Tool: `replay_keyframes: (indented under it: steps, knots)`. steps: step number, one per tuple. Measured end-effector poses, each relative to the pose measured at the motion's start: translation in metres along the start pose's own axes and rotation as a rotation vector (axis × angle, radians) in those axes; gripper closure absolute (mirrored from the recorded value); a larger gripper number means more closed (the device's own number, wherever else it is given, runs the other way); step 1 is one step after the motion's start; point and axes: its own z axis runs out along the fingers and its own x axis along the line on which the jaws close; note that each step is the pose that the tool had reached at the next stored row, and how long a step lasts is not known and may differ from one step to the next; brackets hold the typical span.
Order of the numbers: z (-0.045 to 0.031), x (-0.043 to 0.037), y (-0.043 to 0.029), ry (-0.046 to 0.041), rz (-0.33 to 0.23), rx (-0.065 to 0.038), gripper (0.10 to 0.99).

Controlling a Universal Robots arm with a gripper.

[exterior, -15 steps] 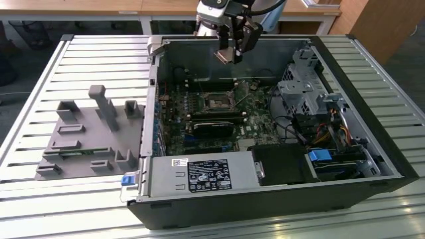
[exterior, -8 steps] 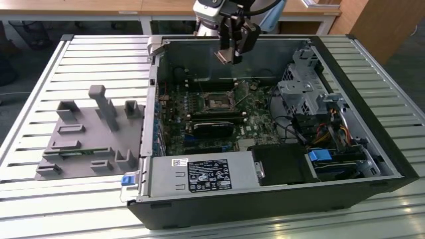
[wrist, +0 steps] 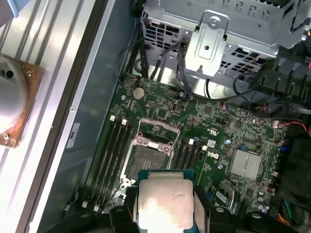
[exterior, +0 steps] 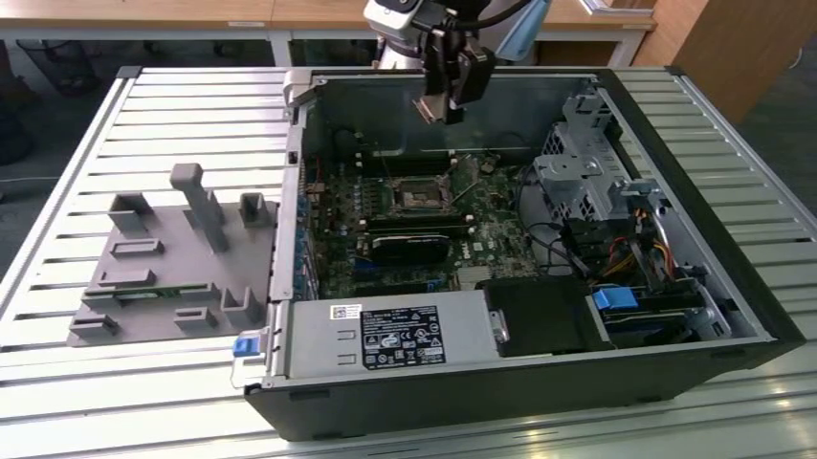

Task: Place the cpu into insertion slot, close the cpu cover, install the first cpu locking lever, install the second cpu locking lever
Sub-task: 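Place the cpu into insertion slot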

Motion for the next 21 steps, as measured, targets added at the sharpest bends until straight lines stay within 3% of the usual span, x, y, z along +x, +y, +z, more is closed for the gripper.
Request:
replay_keyframes:
  steps: [8,13,21]
  knots:
    - [0.0006,0.0001,0.0,-0.0065,0.089,0.0,0.545]
    - [0.0014,0.0002,0.0,-0.0088,0.113,-0.001,0.545]
    - [0.0082,0.0002,-0.0004,-0.028,0.113,0.003,0.545]
